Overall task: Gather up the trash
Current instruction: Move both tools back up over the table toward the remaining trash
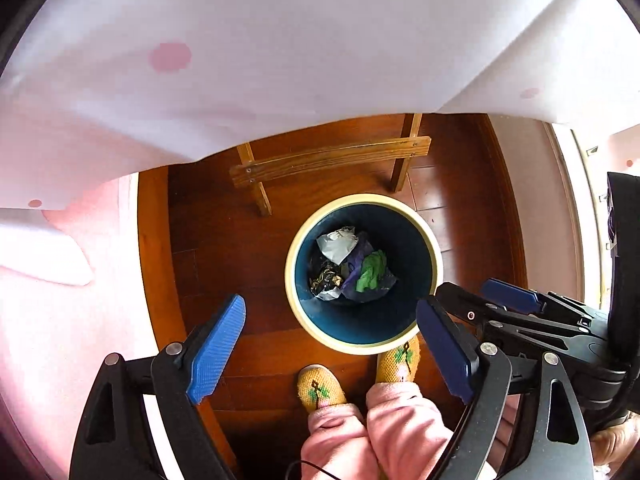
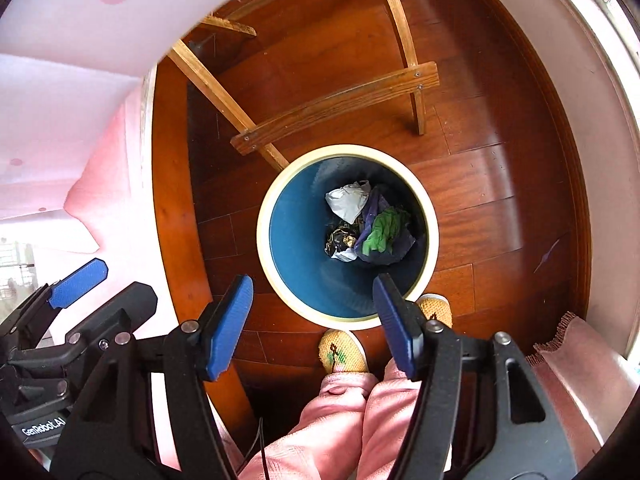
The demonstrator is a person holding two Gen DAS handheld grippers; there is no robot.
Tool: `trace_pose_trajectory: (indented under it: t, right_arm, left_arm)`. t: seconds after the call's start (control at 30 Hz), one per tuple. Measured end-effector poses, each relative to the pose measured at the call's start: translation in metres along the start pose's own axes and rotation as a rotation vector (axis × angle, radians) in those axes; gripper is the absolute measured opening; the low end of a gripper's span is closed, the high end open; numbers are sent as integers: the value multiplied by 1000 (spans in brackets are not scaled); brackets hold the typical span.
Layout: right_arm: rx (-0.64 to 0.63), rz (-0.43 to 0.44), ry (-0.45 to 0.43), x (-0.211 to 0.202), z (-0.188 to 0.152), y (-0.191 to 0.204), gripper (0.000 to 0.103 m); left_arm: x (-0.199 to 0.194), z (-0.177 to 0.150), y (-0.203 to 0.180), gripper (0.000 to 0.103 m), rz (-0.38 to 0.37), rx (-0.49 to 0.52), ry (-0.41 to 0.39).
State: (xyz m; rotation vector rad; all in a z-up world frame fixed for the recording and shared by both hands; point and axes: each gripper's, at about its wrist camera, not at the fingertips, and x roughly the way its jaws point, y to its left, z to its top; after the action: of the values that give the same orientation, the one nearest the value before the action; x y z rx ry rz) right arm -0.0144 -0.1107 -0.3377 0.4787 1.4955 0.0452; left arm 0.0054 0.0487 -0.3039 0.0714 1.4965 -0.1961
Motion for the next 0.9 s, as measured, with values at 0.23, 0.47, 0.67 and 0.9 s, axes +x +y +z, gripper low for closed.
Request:
trace_pose_trajectory:
  t: [0.23, 0.47, 0.67, 0.9]
  right_arm:
    - [12, 25, -53, -67, -14, 26, 60]
    - [-4, 48, -145, -157, -33, 56, 60]
    - [-45, 54, -247, -234, -43, 85, 60]
    - [-67, 59, -376, -311, -46, 111, 60]
  left_arm:
    - [-84, -2, 1, 90, -38, 4, -70]
    - [-188, -2, -1, 90, -72, 40, -188]
    - [-267, 7, -4, 90, -75, 93, -267]
    - [-356, 25, 1, 90, -117, 105, -382]
